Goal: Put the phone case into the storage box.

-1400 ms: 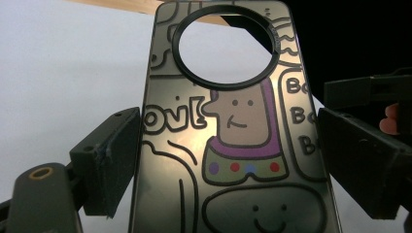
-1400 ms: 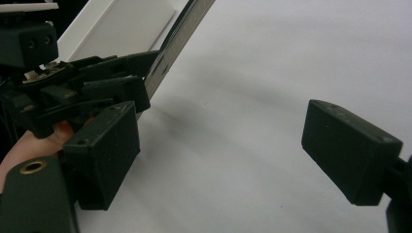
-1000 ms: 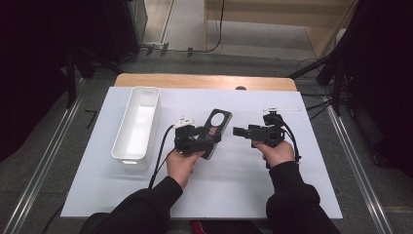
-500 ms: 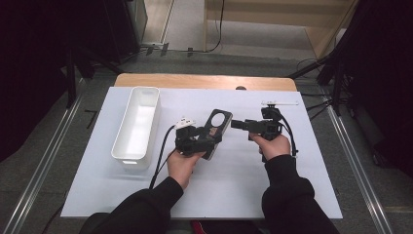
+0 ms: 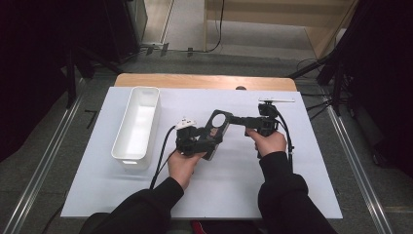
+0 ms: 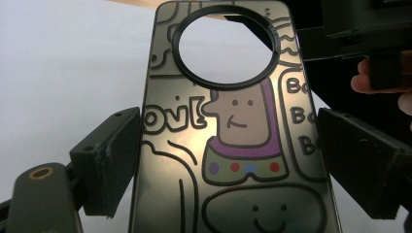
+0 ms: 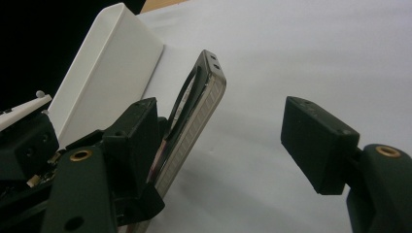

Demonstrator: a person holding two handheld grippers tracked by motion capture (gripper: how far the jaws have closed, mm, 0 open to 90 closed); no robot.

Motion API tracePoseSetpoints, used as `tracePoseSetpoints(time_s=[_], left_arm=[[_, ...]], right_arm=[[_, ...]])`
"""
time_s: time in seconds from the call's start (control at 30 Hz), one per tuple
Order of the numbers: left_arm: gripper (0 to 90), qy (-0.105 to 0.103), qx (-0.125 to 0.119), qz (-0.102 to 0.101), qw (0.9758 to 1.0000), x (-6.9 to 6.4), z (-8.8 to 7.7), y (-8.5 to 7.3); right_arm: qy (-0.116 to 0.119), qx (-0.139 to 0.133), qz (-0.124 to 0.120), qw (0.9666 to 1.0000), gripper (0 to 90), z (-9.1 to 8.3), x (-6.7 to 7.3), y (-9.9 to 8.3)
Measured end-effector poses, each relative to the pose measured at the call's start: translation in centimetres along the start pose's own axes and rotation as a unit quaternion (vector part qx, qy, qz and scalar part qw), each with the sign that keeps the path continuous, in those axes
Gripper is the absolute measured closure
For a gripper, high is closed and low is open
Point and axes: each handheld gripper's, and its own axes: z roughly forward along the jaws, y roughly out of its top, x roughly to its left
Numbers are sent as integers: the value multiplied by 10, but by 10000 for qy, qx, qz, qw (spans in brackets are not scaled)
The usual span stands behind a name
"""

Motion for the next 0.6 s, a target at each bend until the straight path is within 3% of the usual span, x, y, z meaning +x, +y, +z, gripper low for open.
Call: tracePoseSetpoints(time_s=[0.6], left_arm=[[113, -93, -2, -78, 9999, 1, 0, 1]], right_arm=[[81, -8, 339, 9994, 379, 17, 5, 7]])
